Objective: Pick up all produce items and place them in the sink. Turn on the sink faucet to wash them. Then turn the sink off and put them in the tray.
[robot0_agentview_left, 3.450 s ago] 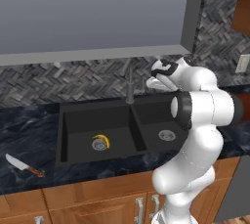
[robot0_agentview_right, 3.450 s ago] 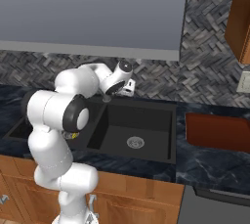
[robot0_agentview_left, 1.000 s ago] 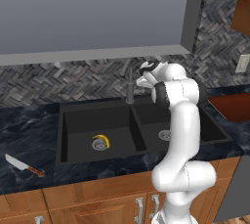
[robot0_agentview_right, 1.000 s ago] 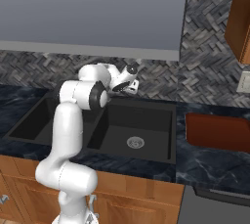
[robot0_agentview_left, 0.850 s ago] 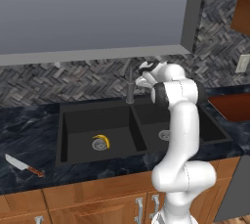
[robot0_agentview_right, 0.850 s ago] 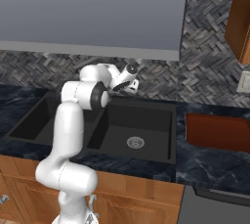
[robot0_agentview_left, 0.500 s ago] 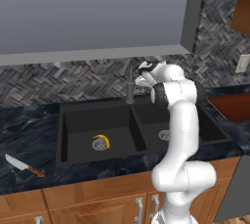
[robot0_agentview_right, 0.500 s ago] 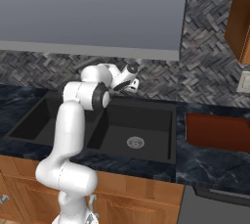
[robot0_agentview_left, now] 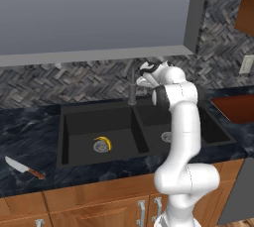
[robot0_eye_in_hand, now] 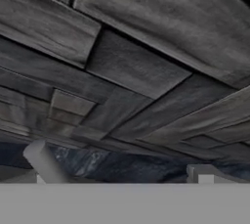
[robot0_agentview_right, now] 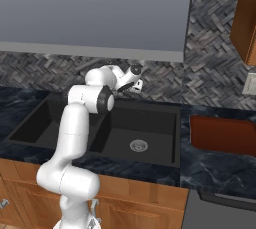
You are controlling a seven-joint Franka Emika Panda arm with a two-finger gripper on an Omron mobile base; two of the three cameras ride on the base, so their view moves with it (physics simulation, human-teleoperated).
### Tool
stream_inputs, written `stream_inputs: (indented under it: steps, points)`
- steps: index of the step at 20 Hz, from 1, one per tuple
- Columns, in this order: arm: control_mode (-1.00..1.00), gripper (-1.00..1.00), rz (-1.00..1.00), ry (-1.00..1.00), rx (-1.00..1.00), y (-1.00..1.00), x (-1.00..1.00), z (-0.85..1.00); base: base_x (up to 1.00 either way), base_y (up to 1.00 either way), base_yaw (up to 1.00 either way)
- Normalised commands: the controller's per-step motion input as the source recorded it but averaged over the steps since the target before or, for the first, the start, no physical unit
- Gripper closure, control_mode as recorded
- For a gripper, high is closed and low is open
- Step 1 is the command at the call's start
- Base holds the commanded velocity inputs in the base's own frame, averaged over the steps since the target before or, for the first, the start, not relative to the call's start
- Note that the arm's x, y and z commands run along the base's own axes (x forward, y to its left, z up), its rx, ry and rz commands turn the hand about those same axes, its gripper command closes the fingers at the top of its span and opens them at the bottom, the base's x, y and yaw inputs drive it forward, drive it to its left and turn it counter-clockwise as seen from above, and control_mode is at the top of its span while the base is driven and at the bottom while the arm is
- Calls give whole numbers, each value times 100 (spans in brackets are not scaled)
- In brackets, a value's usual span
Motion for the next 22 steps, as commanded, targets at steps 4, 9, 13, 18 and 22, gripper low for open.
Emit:
stream_inputs:
  steps: [4,9,13,18,22]
  points:
    - [-100,-100,0,0,0,0,25,-34,0,0,0]
    - [-100,100,0,0,0,0,17,-41,0,0,0]
    - [-100,100,0,2,0,0,9,-44,0,0,0]
    - [-100,100,0,0,0,-5,2,-38,0,0,0]
    - [-100,100,-2,0,0,-35,0,-34,0,0,0]
